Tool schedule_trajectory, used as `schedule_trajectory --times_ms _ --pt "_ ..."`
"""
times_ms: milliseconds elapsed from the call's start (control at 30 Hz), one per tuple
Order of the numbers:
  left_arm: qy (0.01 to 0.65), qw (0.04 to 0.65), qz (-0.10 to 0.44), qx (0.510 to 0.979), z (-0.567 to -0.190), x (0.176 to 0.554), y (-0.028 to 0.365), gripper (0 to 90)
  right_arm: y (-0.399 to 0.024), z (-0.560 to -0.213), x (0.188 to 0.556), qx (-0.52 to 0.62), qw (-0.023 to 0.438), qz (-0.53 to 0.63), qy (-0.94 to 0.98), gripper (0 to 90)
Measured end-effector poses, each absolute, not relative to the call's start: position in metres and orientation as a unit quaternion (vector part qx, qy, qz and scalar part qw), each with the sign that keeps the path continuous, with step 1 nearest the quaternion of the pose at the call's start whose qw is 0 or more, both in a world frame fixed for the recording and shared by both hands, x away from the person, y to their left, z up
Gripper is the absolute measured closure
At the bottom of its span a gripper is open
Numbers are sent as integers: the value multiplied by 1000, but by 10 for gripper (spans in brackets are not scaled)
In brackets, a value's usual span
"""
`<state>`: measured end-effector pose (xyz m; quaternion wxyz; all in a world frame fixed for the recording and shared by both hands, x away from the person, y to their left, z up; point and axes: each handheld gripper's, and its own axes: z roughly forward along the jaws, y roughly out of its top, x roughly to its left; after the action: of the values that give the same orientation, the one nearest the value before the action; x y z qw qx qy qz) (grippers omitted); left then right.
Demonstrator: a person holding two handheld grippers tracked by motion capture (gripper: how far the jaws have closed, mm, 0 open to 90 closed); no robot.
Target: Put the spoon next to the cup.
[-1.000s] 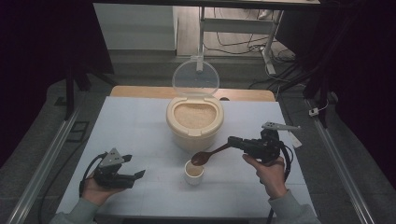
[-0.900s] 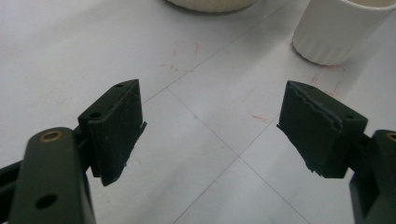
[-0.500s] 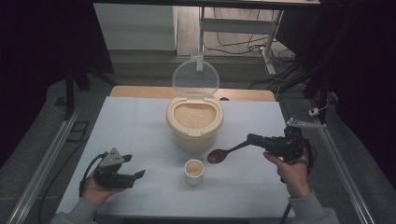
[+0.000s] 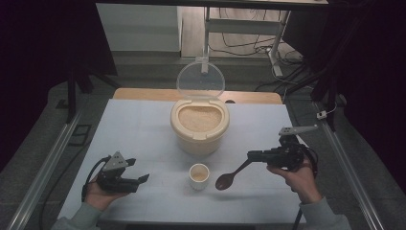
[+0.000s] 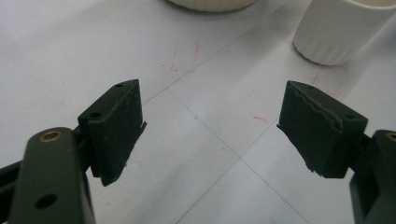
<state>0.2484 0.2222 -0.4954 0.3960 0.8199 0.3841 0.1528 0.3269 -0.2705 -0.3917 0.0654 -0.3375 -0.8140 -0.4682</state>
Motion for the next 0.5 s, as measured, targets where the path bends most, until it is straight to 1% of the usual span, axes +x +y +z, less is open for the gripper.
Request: schedule_trajectory --times_ms 267,500 --pt "384 396 153 820 -495 248 222 215 -248 -401 331 -312 94 -429 -843 827" --pt "383 396 153 820 -495 248 222 215 -225 -412 342 -301 119 -395 -860 825"
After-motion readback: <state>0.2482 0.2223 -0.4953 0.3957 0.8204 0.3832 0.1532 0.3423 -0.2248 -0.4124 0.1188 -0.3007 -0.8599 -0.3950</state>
